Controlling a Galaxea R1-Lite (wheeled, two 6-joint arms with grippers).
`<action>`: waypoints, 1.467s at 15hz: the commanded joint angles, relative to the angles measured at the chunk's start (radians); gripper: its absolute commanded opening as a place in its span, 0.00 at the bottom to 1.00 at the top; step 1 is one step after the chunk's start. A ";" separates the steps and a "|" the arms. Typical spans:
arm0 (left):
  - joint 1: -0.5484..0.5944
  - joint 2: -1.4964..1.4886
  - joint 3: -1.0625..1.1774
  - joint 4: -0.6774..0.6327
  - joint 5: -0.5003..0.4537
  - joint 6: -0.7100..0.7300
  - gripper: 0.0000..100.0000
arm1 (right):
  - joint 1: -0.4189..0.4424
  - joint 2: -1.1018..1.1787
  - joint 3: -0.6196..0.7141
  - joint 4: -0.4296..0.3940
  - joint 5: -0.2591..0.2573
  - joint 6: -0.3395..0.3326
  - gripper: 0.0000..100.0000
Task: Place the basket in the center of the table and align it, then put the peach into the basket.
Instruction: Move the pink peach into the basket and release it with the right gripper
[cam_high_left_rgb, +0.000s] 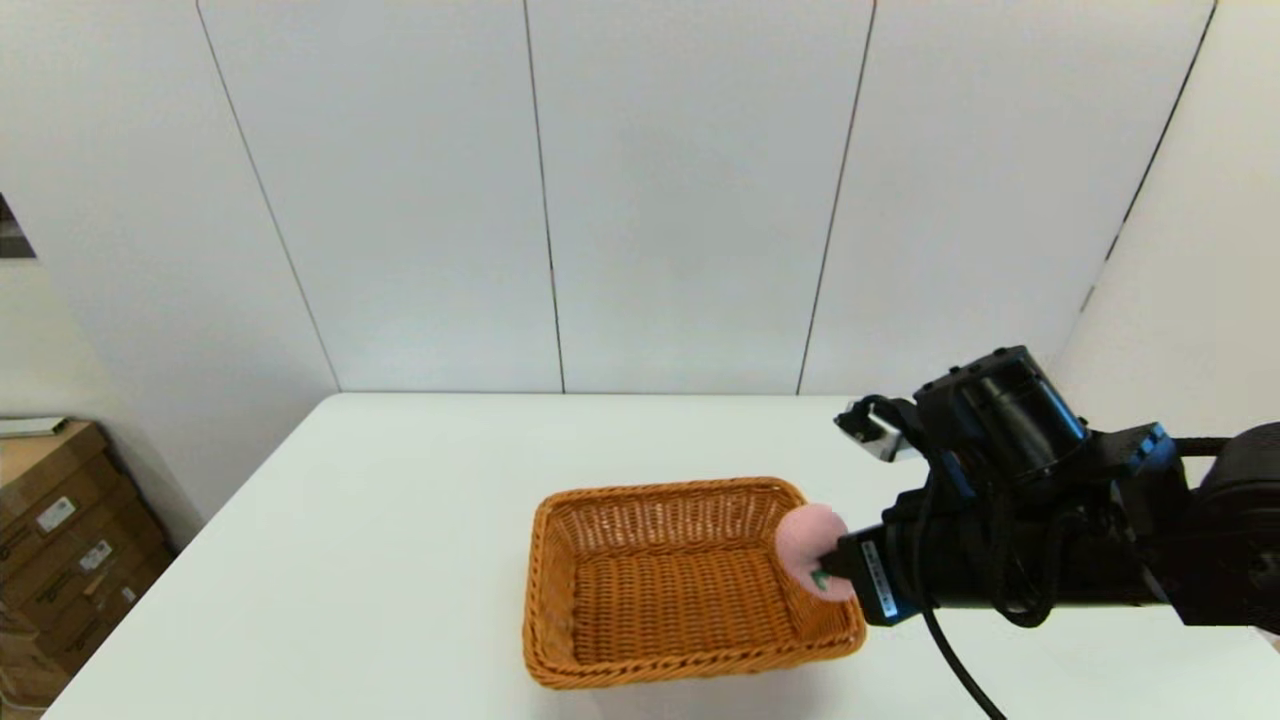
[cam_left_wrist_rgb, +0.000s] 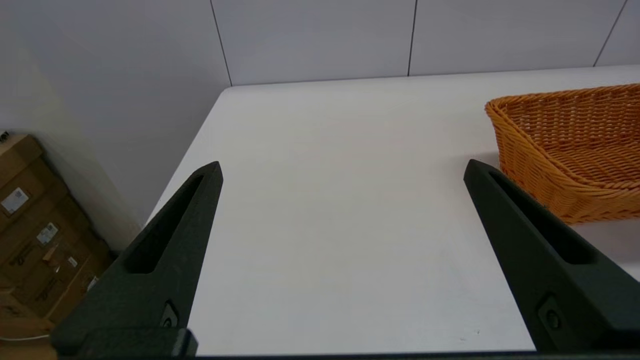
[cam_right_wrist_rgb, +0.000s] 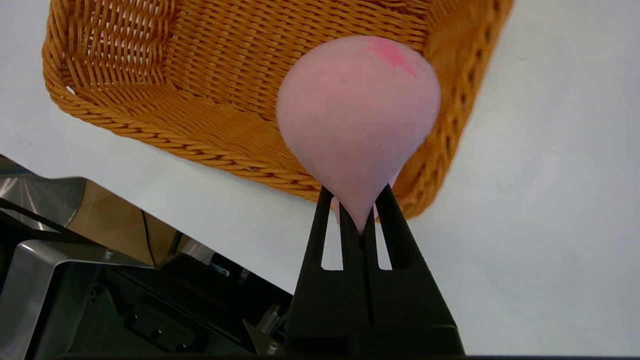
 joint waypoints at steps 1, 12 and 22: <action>0.001 -0.002 0.002 0.000 0.000 0.002 1.00 | 0.110 0.124 -0.076 0.004 -0.006 -0.011 0.00; -0.001 -0.002 0.002 -0.001 0.002 -0.007 1.00 | 0.160 0.360 -0.262 0.008 -0.129 -0.023 0.00; -0.001 -0.002 0.002 -0.001 0.002 -0.010 1.00 | 0.001 0.211 -0.286 0.008 -0.161 -0.017 1.00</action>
